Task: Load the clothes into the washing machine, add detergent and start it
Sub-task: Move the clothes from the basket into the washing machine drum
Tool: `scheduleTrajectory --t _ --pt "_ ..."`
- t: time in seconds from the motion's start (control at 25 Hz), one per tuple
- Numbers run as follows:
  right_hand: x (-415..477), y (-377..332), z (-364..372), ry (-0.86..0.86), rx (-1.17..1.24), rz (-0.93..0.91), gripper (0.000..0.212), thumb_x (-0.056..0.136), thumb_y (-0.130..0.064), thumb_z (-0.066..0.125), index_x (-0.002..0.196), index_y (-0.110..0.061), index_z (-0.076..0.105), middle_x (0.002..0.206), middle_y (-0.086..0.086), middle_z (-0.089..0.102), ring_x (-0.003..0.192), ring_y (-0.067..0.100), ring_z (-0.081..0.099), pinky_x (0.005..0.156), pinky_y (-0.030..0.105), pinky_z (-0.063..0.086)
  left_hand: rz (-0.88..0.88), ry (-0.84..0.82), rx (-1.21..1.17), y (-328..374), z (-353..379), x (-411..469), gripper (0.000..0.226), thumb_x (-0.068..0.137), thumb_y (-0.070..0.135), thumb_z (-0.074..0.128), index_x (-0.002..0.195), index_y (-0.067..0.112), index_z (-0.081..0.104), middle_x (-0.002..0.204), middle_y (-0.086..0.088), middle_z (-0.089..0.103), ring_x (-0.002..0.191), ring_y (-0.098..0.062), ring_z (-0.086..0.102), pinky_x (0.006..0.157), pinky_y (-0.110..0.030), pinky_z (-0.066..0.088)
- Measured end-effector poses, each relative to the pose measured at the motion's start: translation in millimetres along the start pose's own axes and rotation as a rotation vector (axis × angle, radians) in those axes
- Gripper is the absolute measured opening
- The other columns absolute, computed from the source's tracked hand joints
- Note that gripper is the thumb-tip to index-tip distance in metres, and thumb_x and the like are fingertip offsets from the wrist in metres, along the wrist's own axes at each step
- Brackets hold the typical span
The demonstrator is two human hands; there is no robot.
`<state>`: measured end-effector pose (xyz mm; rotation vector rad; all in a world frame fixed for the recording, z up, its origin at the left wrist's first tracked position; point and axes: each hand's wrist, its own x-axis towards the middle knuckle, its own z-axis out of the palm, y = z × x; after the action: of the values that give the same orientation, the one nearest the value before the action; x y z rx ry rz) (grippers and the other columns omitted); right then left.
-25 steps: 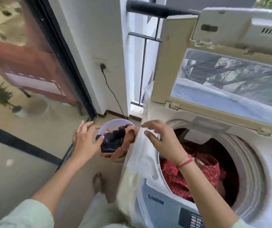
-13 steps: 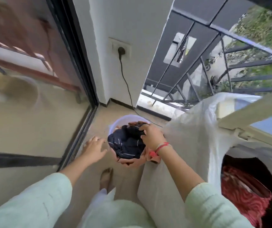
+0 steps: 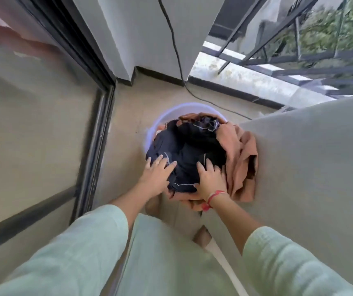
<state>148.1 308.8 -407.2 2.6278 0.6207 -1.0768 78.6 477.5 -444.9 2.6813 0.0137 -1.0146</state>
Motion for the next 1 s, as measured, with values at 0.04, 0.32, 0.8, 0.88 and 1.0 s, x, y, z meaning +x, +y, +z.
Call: scheduleTrajectory --t 0.04,0.32,0.8,0.88,1.0 --pt "12 2 13 -0.023 -0.032 0.014 0.063 0.091 -0.023 0.049 0.146 -0.023 0.019 0.155 0.014 0.011 0.128 0.038 0.034 0.110 0.047 0.022 0.041 -0.051 0.060 -2 10 16 0.068 0.089 0.037 0.055 0.147 0.029 0.020 0.156 -0.006 0.015 0.144 -0.025 0.007 0.114 -0.053 0.005" --pt "13 18 22 0.206 0.152 -0.079 0.022 0.088 -0.002 0.040 0.100 -0.006 0.057 0.109 0.016 0.055 0.107 0.036 0.049 0.096 0.042 0.035 -0.021 0.117 -0.208 7 17 20 0.025 0.099 0.033 0.034 0.110 0.014 0.047 0.117 -0.005 0.057 0.120 -0.023 0.046 0.112 -0.049 0.012" --pt "-164 24 -211 1.095 1.196 -0.027 0.023 0.095 -0.023 0.032 0.097 -0.012 0.052 0.086 -0.008 0.056 0.078 0.005 0.050 0.072 0.024 0.036 0.102 0.898 -0.481 41 -244 -126 0.047 0.081 0.066 0.040 0.102 0.024 0.039 0.076 -0.004 0.060 0.064 -0.025 0.057 0.058 -0.030 0.039" --pt "-200 45 -251 1.266 1.249 -0.035 0.025 0.095 -0.022 0.031 0.091 -0.006 0.049 0.076 -0.013 0.046 0.069 -0.005 0.044 0.067 0.019 0.031 0.211 0.945 -0.279 52 -281 -159 0.051 0.073 0.062 0.055 0.108 0.025 0.047 0.079 -0.002 0.061 0.067 -0.020 0.056 0.062 -0.029 0.044" --pt "-267 73 -307 1.433 1.206 -0.223 0.022 0.097 -0.023 0.030 0.089 -0.011 0.047 0.074 -0.014 0.043 0.069 -0.006 0.043 0.066 0.013 0.033 0.200 1.078 -0.099 77 -330 -210 0.020 0.075 0.024 0.065 0.094 0.023 0.056 0.074 -0.007 0.055 0.067 -0.032 0.060 0.056 -0.036 0.050"
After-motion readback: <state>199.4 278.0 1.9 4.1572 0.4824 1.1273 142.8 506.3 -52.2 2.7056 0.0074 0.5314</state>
